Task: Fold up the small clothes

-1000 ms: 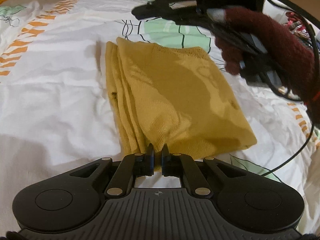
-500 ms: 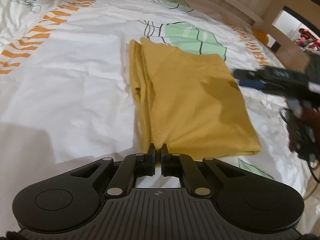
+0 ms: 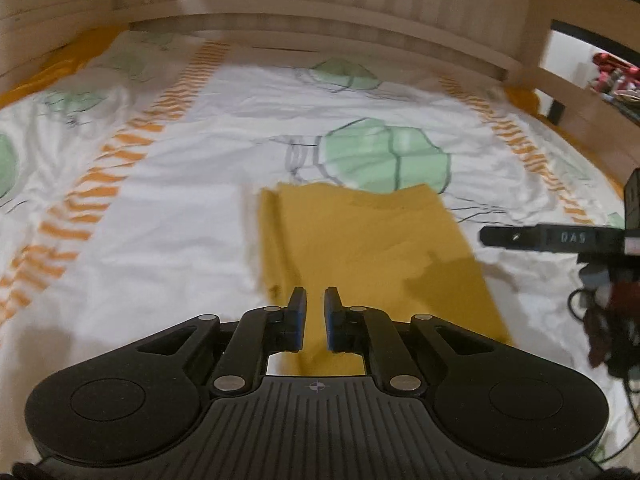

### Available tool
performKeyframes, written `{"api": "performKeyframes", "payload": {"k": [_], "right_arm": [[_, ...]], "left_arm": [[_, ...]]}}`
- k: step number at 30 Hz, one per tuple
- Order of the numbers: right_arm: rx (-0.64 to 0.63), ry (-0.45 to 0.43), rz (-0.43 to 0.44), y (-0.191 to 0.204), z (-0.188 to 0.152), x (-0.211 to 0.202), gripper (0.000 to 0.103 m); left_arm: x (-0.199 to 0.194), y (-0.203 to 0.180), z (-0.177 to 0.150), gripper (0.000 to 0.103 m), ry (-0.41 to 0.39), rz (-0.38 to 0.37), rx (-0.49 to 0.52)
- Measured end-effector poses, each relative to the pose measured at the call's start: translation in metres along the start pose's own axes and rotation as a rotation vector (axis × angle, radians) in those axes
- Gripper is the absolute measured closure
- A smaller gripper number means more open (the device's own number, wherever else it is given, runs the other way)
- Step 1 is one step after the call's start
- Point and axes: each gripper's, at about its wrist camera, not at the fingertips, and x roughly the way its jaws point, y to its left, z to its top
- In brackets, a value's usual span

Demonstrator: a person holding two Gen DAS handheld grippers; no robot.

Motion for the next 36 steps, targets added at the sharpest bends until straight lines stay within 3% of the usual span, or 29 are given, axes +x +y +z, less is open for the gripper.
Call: {"api": "performKeyframes", "payload": {"k": [5,9,10,13,16,21,23,28,29,31,32,33,36], "right_arm": [[0.001,-0.002,0.005,-0.002,-0.001,-0.002,0.021],[-0.025,0.009,-0.007,-0.002,0.001,0.004,0.021],[-0.038,0.008,-0.011,-0.001,0.003,0.007,0.021],[-0.062,0.005,-0.034,-0.001,0.011,0.019,0.021],[-0.04,0.012,-0.053,-0.009,0.02,0.038,0.021],[-0.084,0.102,-0.154,-0.014,0.028,0.092,0.021],[-0.135,0.1,-0.171,-0.009,0.029,0.107,0.009],[-0.102,0.087,-0.14,-0.012,0.04,0.103,0.007],[-0.088,0.072,-0.123,-0.014,0.041,0.095,0.007],[-0.054,0.06,-0.079,-0.021,0.039,0.081,0.007],[-0.031,0.063,-0.053,-0.026,0.037,0.075,0.007],[-0.009,0.07,-0.026,-0.03,0.035,0.07,0.007],[0.063,0.106,0.056,-0.04,0.023,0.064,0.006]], "left_arm": [[0.047,-0.021,0.009,0.093,0.063,-0.012,0.067],[0.08,-0.024,0.001,0.093,0.128,0.054,0.152],[0.087,-0.018,-0.003,0.093,0.148,0.077,0.138],[0.084,-0.001,-0.01,0.095,0.136,0.039,0.059],[0.079,0.001,-0.013,0.096,0.134,0.042,0.052],[0.08,0.009,-0.015,0.098,0.127,0.034,-0.001],[0.08,0.008,-0.014,0.098,0.132,0.035,-0.002],[0.077,0.017,-0.007,0.098,0.14,-0.013,-0.068],[0.071,0.023,-0.006,0.093,0.138,-0.04,-0.105],[0.061,0.03,-0.005,0.065,0.127,-0.058,-0.153],[0.056,0.034,-0.007,0.04,0.123,-0.055,-0.168],[0.053,0.036,-0.008,0.031,0.126,-0.062,-0.177],[0.048,0.045,-0.017,0.031,0.169,-0.107,-0.234]]}}
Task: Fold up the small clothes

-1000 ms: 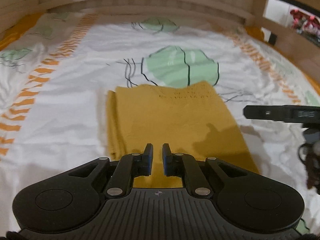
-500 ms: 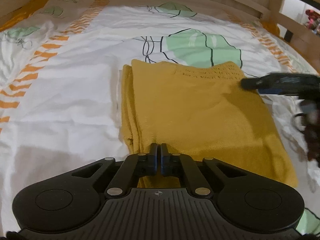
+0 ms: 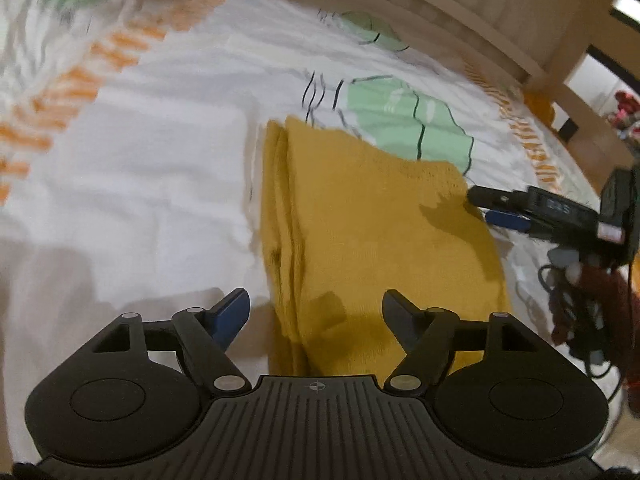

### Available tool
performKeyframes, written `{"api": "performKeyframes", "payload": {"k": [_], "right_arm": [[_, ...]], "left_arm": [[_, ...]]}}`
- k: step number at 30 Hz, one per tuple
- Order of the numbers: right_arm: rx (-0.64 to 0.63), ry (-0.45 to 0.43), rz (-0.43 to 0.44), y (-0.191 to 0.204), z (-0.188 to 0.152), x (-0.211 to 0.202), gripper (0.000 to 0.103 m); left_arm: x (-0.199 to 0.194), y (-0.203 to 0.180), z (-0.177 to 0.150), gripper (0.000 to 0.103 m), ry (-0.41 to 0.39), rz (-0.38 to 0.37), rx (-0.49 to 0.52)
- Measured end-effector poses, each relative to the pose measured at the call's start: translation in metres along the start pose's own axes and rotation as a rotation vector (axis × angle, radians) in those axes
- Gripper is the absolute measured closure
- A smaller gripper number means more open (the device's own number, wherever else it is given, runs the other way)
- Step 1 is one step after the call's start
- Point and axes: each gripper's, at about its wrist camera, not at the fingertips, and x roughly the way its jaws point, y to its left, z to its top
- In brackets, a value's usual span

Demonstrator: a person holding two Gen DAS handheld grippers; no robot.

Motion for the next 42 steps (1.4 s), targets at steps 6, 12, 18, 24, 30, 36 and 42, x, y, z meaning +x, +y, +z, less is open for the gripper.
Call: {"api": "performKeyframes", "payload": {"k": [6,12,18,24,30,36,42], "right_arm": [[0.074,0.029,0.119,-0.004,-0.007,0.007,0.002],[0.138,0.065,0.273,0.002,0.004,0.04,0.002],[0.209,0.073,0.296,0.002,0.01,0.053,0.0],[0.177,0.075,0.253,-0.005,0.005,0.048,0.047],[0.195,0.057,0.17,0.013,0.005,0.029,0.064],[0.2,0.062,0.118,0.031,-0.008,-0.026,0.065],[0.261,0.088,0.087,0.021,-0.058,-0.08,0.065]], "left_arm": [[0.01,0.001,-0.013,0.026,0.084,-0.033,-0.012],[0.041,-0.017,0.0,0.018,0.102,-0.123,-0.031],[0.063,-0.032,0.006,0.014,0.106,-0.159,-0.013],[0.049,-0.013,-0.005,0.056,0.09,-0.187,-0.123],[0.048,-0.009,0.005,0.088,0.105,-0.221,-0.174],[0.018,-0.034,-0.005,0.089,0.114,-0.336,-0.176],[-0.01,-0.069,-0.046,0.089,0.172,-0.403,-0.127]]}}
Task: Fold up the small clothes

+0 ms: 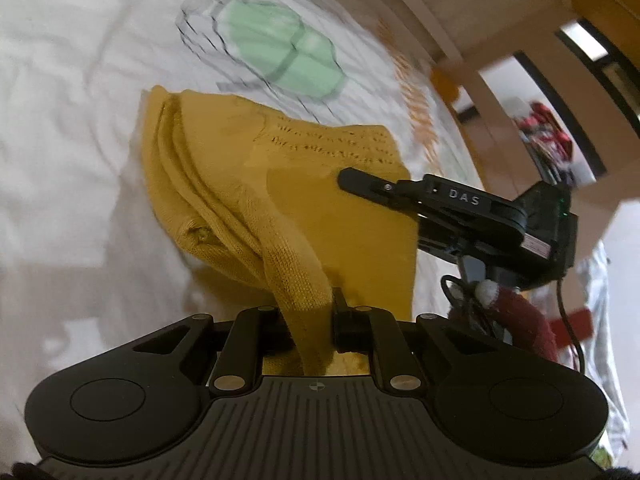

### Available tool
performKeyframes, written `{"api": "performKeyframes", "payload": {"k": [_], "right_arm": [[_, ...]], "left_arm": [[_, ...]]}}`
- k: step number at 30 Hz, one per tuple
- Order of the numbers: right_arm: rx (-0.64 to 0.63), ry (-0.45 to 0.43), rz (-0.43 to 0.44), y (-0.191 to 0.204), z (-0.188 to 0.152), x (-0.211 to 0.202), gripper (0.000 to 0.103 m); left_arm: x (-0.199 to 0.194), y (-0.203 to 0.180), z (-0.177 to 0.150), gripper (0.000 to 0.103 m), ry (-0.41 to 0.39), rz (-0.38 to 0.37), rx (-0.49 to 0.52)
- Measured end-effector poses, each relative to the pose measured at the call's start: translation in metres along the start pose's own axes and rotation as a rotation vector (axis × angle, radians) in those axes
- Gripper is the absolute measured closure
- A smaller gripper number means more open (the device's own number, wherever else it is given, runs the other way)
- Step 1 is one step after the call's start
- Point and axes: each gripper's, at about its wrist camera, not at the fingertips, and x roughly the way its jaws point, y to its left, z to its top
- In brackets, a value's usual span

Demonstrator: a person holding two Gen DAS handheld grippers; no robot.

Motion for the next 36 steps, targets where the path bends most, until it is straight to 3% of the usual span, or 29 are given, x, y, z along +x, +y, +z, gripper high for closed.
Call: {"api": "performKeyframes", "payload": {"k": [6,9,12,17,22,26,29,36], "right_arm": [[-0.015,-0.007,-0.043,-0.007,-0.034,-0.03,0.061],[-0.071,-0.059,-0.151,-0.009,-0.038,-0.033,0.052],[-0.077,-0.119,-0.21,-0.014,-0.04,-0.036,0.046],[-0.111,-0.209,-0.223,-0.01,-0.043,-0.053,0.038],[-0.219,-0.311,-0.219,0.001,-0.057,-0.068,0.035],[-0.248,-0.342,-0.213,0.001,-0.065,-0.069,0.034],[-0.261,-0.334,-0.214,0.0,-0.066,-0.064,0.034],[-0.267,-0.348,-0.217,-0.004,-0.072,-0.068,0.033]], "left_arm": [[-0.004,-0.013,-0.047,0.089,0.046,-0.013,0.022],[-0.001,-0.004,-0.059,0.088,0.048,0.079,0.034],[0.003,0.009,-0.068,0.081,0.043,0.243,0.085],[-0.007,0.018,-0.076,0.076,-0.01,0.283,0.098],[-0.033,-0.013,-0.085,0.078,-0.139,0.336,0.222],[-0.049,-0.034,-0.072,0.074,-0.242,0.35,0.321],[-0.035,-0.039,-0.05,0.065,-0.247,0.334,0.318],[0.018,-0.027,-0.014,0.065,-0.18,0.343,0.258]]}}
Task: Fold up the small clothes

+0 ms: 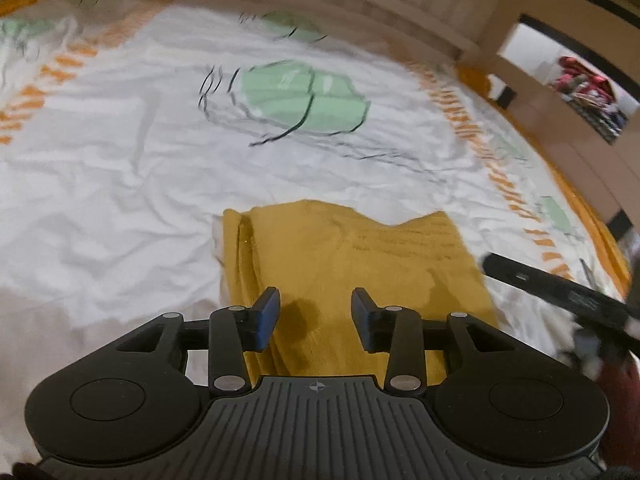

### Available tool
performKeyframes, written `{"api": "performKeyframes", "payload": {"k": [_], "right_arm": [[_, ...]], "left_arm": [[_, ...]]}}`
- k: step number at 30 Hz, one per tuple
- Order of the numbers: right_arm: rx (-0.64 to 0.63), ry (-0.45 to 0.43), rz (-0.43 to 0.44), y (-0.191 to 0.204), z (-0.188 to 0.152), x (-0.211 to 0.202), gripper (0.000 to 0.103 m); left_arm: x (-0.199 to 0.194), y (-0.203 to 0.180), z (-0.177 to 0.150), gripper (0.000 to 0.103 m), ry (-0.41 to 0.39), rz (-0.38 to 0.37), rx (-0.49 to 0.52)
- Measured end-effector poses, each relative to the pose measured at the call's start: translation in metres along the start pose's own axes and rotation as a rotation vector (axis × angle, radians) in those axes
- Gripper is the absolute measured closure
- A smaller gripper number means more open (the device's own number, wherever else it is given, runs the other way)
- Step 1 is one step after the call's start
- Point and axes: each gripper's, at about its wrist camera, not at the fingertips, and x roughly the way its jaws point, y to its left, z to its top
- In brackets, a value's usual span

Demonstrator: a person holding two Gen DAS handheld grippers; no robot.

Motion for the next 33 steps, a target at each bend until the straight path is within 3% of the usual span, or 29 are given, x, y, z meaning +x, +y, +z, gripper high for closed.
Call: {"api": "performKeyframes", "payload": {"k": [8,13,15,16,22,25,28,33], "right_arm": [[-0.014,-0.011,0.012,0.002,-0.001,0.0,0.028],[-0.035,0.001,0.011,0.006,-0.003,0.003,0.028],[-0.045,0.006,0.013,0.008,-0.003,0.004,0.028],[-0.05,0.007,0.014,0.009,-0.003,0.004,0.028],[-0.052,0.02,-0.002,0.012,0.009,0.016,0.027],[-0.051,0.075,-0.1,0.006,0.015,0.036,0.024],[-0.008,0.189,-0.183,-0.013,0.009,0.066,0.021],[-0.035,0.153,-0.176,-0.009,0.007,0.062,0.016]], "left_arm": [[0.024,0.01,0.008,0.065,0.007,0.111,-0.035],[0.028,0.017,0.011,0.067,0.005,0.077,-0.069],[0.029,0.015,0.01,0.094,0.0,0.06,-0.065],[0.028,0.014,0.009,0.095,-0.007,0.068,-0.052],[0.025,0.026,0.003,0.095,-0.033,0.129,-0.075],[0.027,0.029,0.002,0.095,-0.035,0.129,-0.078],[0.031,0.027,0.0,0.093,-0.04,0.143,-0.052],[0.031,0.024,-0.003,0.093,-0.049,0.156,-0.011]]}}
